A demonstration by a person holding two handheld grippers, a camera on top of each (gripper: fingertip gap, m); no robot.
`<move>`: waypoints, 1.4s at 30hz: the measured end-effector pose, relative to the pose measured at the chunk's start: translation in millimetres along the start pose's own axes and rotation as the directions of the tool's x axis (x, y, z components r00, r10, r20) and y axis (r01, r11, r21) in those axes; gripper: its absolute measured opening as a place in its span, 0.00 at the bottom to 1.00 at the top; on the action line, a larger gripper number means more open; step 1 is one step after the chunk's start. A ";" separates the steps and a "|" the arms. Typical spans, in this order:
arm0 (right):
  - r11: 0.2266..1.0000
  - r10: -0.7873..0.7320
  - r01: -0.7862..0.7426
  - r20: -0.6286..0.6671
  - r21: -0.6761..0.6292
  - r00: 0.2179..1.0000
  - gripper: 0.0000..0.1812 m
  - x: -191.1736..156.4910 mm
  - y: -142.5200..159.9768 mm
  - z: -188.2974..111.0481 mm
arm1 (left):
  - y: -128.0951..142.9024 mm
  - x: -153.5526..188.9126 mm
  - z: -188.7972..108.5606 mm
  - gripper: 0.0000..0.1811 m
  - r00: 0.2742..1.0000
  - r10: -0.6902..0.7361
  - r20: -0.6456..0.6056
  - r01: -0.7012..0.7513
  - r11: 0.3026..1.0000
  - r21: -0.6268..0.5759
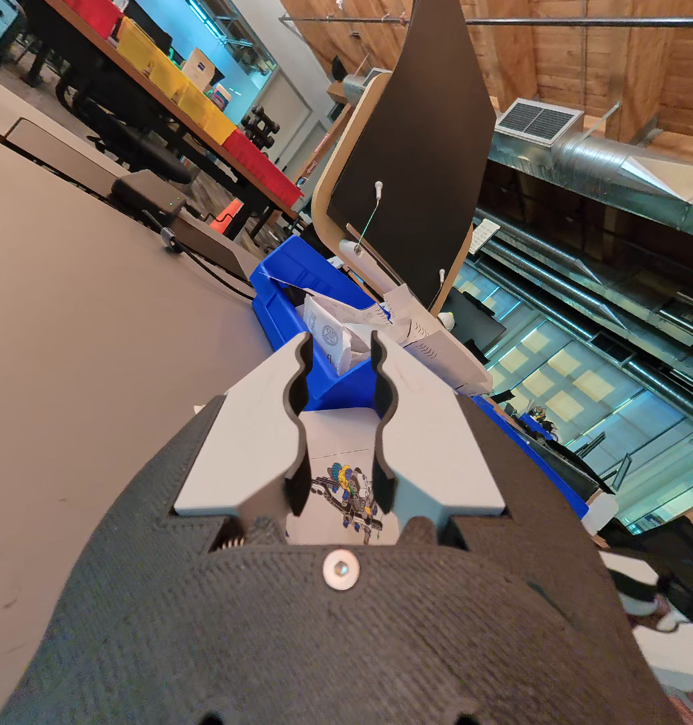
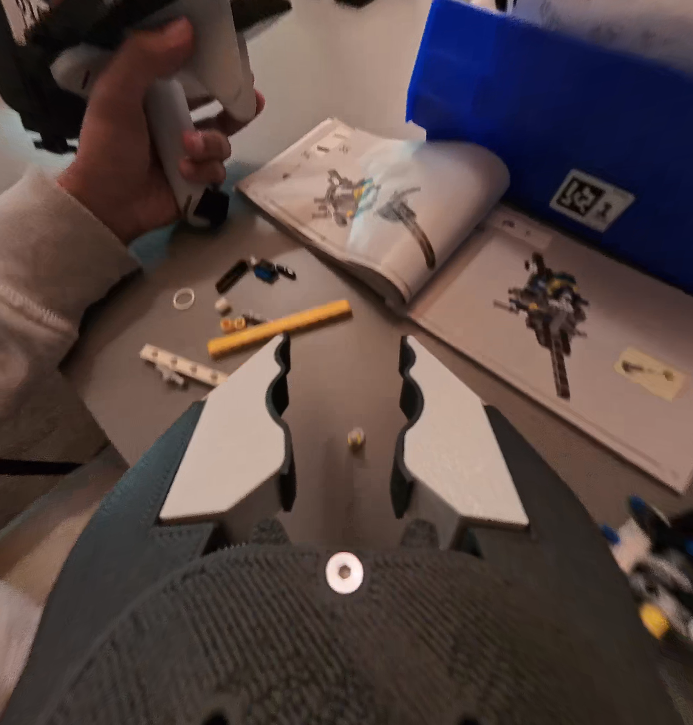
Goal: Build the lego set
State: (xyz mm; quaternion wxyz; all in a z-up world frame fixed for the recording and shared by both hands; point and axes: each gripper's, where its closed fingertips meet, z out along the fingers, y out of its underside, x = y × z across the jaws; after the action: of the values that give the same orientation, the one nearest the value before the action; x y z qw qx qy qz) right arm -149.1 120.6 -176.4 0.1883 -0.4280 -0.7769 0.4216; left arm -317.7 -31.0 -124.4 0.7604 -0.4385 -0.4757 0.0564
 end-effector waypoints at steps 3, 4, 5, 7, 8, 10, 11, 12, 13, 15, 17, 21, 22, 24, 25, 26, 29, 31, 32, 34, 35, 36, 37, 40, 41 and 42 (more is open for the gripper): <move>1.000 0.023 -0.023 -0.069 0.001 0.997 0.28 7.9 22.0 -29.4 | -0.9 1.2 -0.7 0.13 1.000 0.003 -0.005 -0.003 1.000 0.008; 0.999 0.047 -0.045 -0.091 0.023 0.995 0.27 11.3 26.0 -36.6 | -0.9 1.5 -0.7 0.13 1.000 0.009 -0.005 -0.009 1.000 0.010; 0.996 0.076 -0.070 -0.115 0.057 0.990 0.26 15.7 28.6 -42.1 | -0.7 1.8 -0.7 0.13 1.000 0.017 -0.003 -0.017 1.000 0.011; 0.985 0.140 -0.120 -0.160 0.128 0.977 0.24 25.8 33.1 -46.9 | 0.1 3.0 -0.4 0.13 0.999 0.035 -0.001 -0.035 0.999 0.011; 0.984 0.144 -0.122 -0.173 0.133 0.974 0.24 29.6 36.9 -46.5 | 0.6 3.7 -0.3 0.13 0.999 0.042 -0.002 -0.042 0.999 0.009; 0.995 0.091 -0.077 -0.232 0.067 0.968 0.23 40.7 49.1 -44.8 | 1.2 4.8 -0.1 0.13 0.999 0.043 -0.006 -0.043 0.999 0.008; 0.998 0.047 -0.036 -0.256 0.047 0.966 0.23 44.3 51.5 -44.7 | 0.9 4.7 -0.4 0.13 0.999 0.043 -0.006 -0.042 0.999 0.011; 0.999 0.012 0.001 -0.276 0.048 0.961 0.23 46.5 51.4 -45.0 | 0.1 4.7 -1.1 0.13 0.999 0.042 -0.005 -0.042 0.999 0.017; 0.998 -0.006 0.025 -0.284 0.062 0.959 0.23 46.5 50.1 -44.7 | -0.7 4.5 -1.7 0.13 0.999 0.042 -0.003 -0.042 0.999 0.024; 0.996 -0.001 0.026 -0.265 0.091 0.964 0.21 41.9 50.1 -42.0 | -1.3 4.2 -1.9 0.13 0.999 0.042 -0.001 -0.042 0.999 0.028; 0.997 0.010 0.010 -0.239 0.082 0.971 0.21 38.9 53.6 -39.7 | -0.6 4.3 -1.5 0.13 0.999 0.041 -0.003 -0.041 0.999 0.022; 0.995 0.019 0.003 -0.227 0.095 0.974 0.20 38.3 52.1 -40.7 | -0.8 3.9 -1.2 0.13 0.999 0.039 -0.003 -0.038 0.999 0.023; 0.995 0.016 0.006 -0.225 0.095 0.974 0.20 37.8 52.1 -40.7 | -0.5 3.9 -1.0 0.13 0.999 0.037 -0.005 -0.037 0.999 0.020; 0.995 -0.007 0.029 -0.218 0.096 0.976 0.20 34.1 51.9 -40.5 | -0.4 3.9 -1.0 0.13 0.999 0.037 -0.005 -0.037 0.999 0.020; 0.994 -0.027 0.049 -0.214 0.096 0.976 0.19 31.0 51.8 -40.3 | -0.5 4.0 -1.0 0.13 0.999 0.037 -0.005 -0.037 0.999 0.020; 0.993 -0.050 0.071 -0.216 0.092 0.975 0.19 28.9 52.1 -39.9 | -0.4 3.9 -1.0 0.13 0.999 0.036 -0.005 -0.036 0.999 0.020; 0.990 -0.104 0.123 -0.232 0.070 0.967 0.17 25.2 54.0 -37.3 | -0.6 3.5 -1.0 0.13 0.999 0.031 -0.006 -0.031 0.999 0.019; 0.989 -0.116 0.133 -0.232 0.059 0.966 0.17 24.3 55.3 -35.9 | -0.6 3.6 -1.1 0.13 0.999 0.033 -0.005 -0.033 0.999 0.019; 0.990 -0.113 0.130 -0.232 0.060 0.966 0.17 24.4 55.2 -35.9 | -0.6 3.5 -1.0 0.13 0.999 0.033 -0.005 -0.033 0.999 0.019; 0.991 -0.097 0.115 -0.225 0.071 0.969 0.16 25.1 54.5 -36.7 | -0.6 3.5 -1.0 0.13 0.999 0.032 -0.005 -0.032 0.999 0.019; 0.992 -0.082 0.102 -0.217 0.080 0.973 0.16 25.4 54.1 -37.4 | -0.6 3.4 -1.0 0.13 0.999 0.032 -0.004 -0.032 0.999 0.019; 0.992 -0.064 0.084 -0.206 0.090 0.976 0.16 25.9 53.4 -38.2 | -0.5 3.5 -0.9 0.14 0.999 0.032 -0.004 -0.032 0.999 0.018; 0.993 -0.043 0.064 -0.197 0.102 0.980 0.15 26.8 52.5 -39.4 | -0.4 3.4 -0.7 0.13 1.000 0.031 -0.004 -0.031 0.999 0.018; 0.990 0.026 -0.002 -0.167 0.138 0.986 0.15 30.5 49.8 -42.7 | 0.0 3.6 -0.4 0.14 1.000 0.030 -0.005 -0.030 0.999 0.016; 0.989 0.049 -0.026 -0.157 0.146 0.986 0.15 32.0 49.2 -43.5 | -0.1 3.5 -0.4 0.14 1.000 0.030 -0.004 -0.030 0.999 0.017; 0.987 0.071 -0.049 -0.146 0.152 0.987 0.15 33.2 49.0 -44.0 | -0.3 3.4 -0.5 0.14 1.000 0.029 -0.004 -0.029 0.999 0.018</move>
State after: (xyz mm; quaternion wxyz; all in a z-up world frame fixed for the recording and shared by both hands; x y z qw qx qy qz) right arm -114.3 183.3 -193.4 0.2648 -0.4668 -0.7138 0.4499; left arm -315.6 -29.8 -122.0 0.7645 -0.4386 -0.4670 0.0709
